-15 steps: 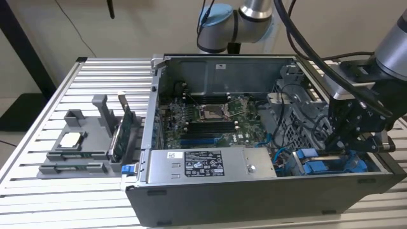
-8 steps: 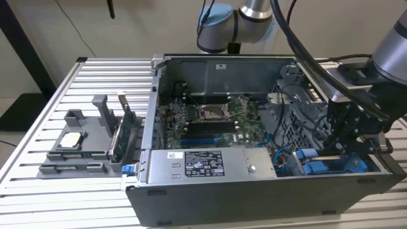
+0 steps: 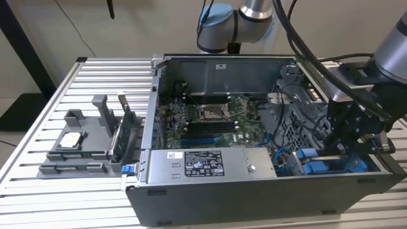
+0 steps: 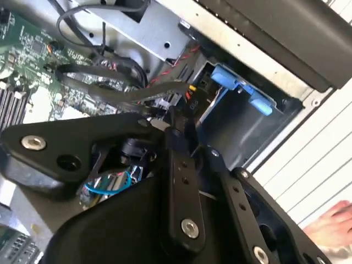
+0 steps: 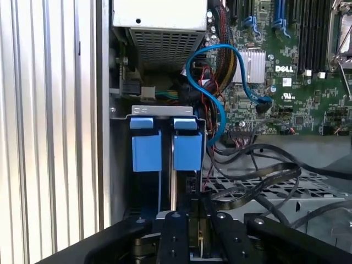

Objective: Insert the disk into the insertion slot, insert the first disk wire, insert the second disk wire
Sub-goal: 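Insert the second disk wire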

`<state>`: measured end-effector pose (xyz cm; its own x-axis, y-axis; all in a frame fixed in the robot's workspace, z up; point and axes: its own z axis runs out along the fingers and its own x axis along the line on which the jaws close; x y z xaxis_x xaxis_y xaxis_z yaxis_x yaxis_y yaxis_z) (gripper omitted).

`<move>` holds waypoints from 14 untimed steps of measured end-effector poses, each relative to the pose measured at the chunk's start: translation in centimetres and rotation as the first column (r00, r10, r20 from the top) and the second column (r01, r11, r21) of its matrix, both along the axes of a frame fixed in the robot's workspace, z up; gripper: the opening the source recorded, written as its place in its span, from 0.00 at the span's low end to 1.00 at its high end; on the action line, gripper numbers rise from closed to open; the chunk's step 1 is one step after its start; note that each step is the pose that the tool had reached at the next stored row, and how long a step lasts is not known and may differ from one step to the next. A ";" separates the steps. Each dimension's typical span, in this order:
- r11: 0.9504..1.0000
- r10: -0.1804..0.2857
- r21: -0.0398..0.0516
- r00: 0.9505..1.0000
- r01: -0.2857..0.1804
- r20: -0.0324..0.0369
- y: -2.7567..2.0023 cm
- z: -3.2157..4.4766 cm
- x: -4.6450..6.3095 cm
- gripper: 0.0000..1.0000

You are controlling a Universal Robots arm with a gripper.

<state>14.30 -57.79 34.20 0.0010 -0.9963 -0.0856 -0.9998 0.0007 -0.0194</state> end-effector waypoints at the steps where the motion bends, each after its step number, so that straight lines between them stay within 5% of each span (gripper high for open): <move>1: 1.000 0.000 0.000 1.000 0.000 0.000 0.01 0.49 0.0 0.24; 10: 1.000 0.000 0.000 1.000 0.000 0.000 0.00 4.59 0.0 0.24; 14: 1.000 0.000 0.000 1.000 0.000 0.000 0.00 4.92 0.0 0.24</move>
<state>14.30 -57.79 39.12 0.0009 -0.9963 -0.0854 -0.9998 0.0008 -0.0194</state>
